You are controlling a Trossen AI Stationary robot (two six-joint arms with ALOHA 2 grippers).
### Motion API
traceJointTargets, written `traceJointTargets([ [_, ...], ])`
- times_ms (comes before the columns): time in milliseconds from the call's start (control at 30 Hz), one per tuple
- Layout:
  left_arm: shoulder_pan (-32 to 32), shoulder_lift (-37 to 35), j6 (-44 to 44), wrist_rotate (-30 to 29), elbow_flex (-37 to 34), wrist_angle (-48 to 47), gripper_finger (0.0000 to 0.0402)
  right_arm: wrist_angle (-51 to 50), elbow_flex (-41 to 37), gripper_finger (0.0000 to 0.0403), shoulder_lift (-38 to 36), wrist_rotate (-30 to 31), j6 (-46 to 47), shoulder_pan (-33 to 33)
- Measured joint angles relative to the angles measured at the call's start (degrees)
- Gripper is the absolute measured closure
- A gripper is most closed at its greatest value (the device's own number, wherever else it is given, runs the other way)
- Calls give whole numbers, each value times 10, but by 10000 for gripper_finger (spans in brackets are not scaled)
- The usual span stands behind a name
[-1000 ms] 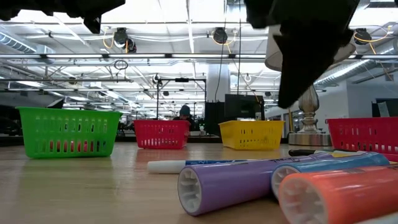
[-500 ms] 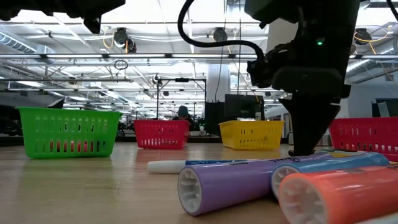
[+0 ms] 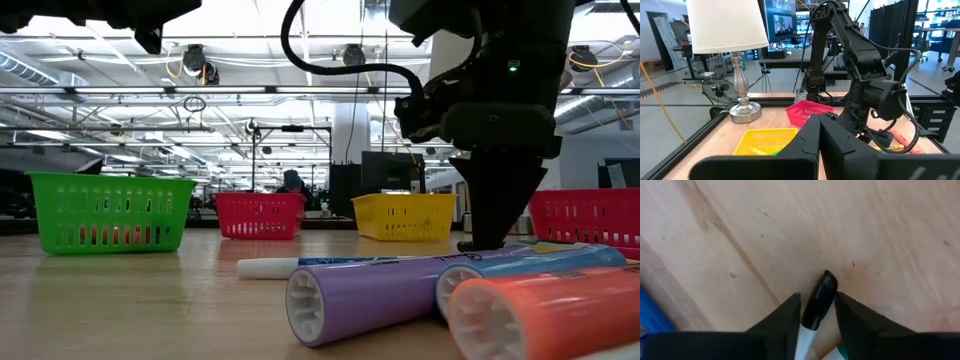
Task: Pick & Place Markers
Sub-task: Put the left black highlighter into the right red bin
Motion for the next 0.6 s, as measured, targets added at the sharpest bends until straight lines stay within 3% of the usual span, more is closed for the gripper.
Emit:
traceJointTargets([
  [233, 0, 0, -2, 0, 0, 0, 396, 8, 0, 375, 1, 15, -66, -21],
  [600, 0, 0, -2, 0, 0, 0, 396, 43, 17, 375, -15, 22, -214, -42],
])
